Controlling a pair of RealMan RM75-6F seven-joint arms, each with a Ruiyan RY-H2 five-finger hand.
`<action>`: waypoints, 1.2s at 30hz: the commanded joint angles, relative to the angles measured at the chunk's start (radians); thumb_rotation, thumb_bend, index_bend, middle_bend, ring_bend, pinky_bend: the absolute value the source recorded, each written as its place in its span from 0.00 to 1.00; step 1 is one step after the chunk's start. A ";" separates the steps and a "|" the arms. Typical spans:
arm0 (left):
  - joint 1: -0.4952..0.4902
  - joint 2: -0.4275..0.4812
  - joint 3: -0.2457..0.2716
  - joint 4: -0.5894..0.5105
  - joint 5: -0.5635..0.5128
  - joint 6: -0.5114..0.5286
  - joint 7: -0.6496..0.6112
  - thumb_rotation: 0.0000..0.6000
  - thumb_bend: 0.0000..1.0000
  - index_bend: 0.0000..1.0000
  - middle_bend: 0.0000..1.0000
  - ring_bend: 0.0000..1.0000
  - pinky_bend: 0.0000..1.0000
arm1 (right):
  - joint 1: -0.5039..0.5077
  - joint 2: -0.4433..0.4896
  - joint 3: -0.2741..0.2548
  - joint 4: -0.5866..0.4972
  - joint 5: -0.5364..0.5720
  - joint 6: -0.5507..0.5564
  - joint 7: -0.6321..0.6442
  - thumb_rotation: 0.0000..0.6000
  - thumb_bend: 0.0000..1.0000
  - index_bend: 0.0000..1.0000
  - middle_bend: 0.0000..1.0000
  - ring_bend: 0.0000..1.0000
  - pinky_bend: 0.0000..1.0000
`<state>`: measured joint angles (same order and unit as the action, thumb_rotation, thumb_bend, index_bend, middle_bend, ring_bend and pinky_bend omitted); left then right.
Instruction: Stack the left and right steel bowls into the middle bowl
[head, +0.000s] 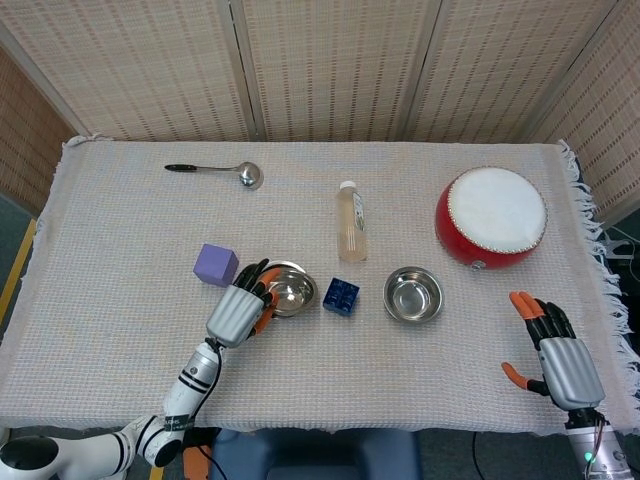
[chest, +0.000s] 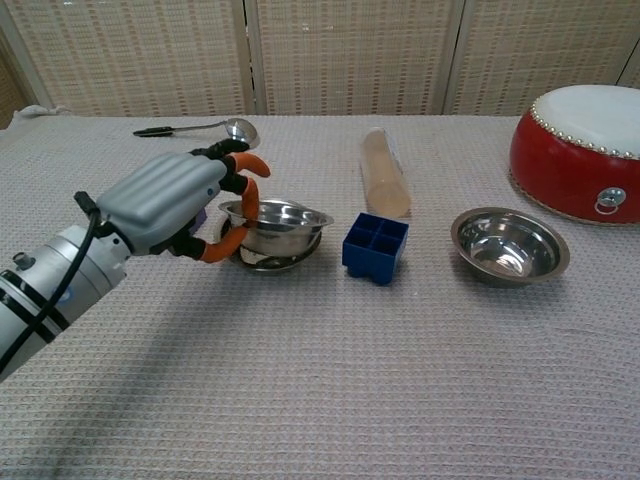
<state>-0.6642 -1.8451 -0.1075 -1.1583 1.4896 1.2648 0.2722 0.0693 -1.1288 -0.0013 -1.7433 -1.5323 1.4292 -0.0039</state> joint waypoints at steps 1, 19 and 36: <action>-0.005 0.024 -0.009 -0.038 -0.041 -0.049 0.042 1.00 0.46 0.01 0.00 0.00 0.10 | -0.002 0.000 0.001 -0.002 -0.003 0.006 -0.002 1.00 0.13 0.00 0.00 0.00 0.00; 0.121 0.344 0.057 -0.412 -0.104 -0.027 0.166 1.00 0.42 0.00 0.00 0.00 0.08 | 0.091 -0.095 0.018 0.094 0.009 -0.133 -0.169 1.00 0.13 0.00 0.00 0.00 0.00; 0.228 0.439 0.089 -0.348 -0.045 0.066 0.017 1.00 0.42 0.00 0.00 0.00 0.08 | 0.306 -0.408 0.094 0.465 0.039 -0.335 -0.092 1.00 0.21 0.36 0.00 0.00 0.00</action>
<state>-0.4409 -1.4090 -0.0182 -1.5119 1.4431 1.3287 0.2964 0.3528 -1.5074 0.0840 -1.3111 -1.4975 1.1094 -0.1172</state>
